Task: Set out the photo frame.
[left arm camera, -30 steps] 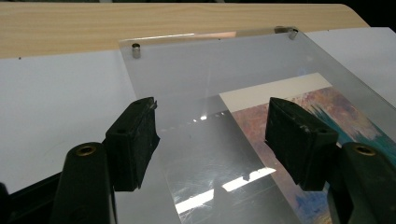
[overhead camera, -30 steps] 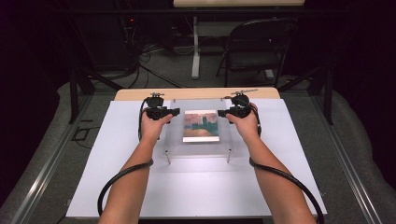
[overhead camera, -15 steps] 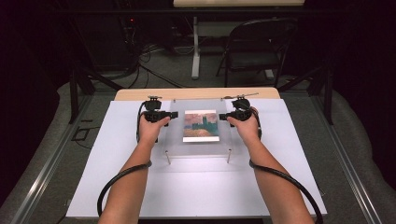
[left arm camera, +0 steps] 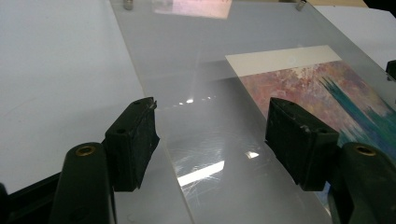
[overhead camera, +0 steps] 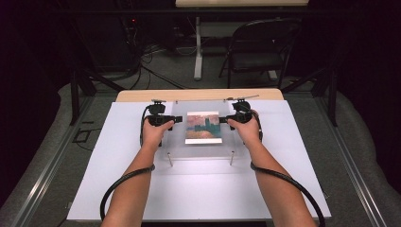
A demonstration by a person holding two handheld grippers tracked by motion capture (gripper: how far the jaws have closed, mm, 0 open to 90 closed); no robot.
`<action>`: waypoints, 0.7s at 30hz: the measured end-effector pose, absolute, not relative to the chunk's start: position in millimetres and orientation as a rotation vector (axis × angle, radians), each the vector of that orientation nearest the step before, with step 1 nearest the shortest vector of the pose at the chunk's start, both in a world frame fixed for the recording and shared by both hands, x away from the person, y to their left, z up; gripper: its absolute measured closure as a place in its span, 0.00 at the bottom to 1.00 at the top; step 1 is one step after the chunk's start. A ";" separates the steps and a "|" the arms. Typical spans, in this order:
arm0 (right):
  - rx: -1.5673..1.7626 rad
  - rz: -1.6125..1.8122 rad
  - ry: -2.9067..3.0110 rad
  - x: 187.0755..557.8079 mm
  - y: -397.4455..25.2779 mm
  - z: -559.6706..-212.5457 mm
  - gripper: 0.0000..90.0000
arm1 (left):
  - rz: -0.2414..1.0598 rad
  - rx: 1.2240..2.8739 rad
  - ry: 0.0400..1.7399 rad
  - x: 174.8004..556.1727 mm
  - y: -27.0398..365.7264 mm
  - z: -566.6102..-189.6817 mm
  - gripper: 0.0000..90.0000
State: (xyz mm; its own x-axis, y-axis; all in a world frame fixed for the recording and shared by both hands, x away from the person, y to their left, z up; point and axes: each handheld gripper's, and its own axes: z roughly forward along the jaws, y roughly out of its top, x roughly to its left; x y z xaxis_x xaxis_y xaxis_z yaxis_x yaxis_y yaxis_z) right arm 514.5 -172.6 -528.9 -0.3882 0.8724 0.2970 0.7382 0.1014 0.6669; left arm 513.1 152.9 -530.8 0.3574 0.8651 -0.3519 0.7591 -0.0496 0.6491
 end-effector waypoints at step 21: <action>1.707 1.186 2.176 516.3 -172.4 -536.4 0.32 | 0.107 1.810 1.481 514.5 150.0 -539.4 0.30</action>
State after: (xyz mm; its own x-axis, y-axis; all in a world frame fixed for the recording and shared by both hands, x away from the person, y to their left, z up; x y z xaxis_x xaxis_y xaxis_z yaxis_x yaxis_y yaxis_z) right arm 516.3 -172.4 -536.4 -0.3506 0.8688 0.3496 0.7648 0.0501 0.6423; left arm 514.5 150.0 -539.4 0.3177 0.8624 -0.3941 0.7968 -0.0175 0.6040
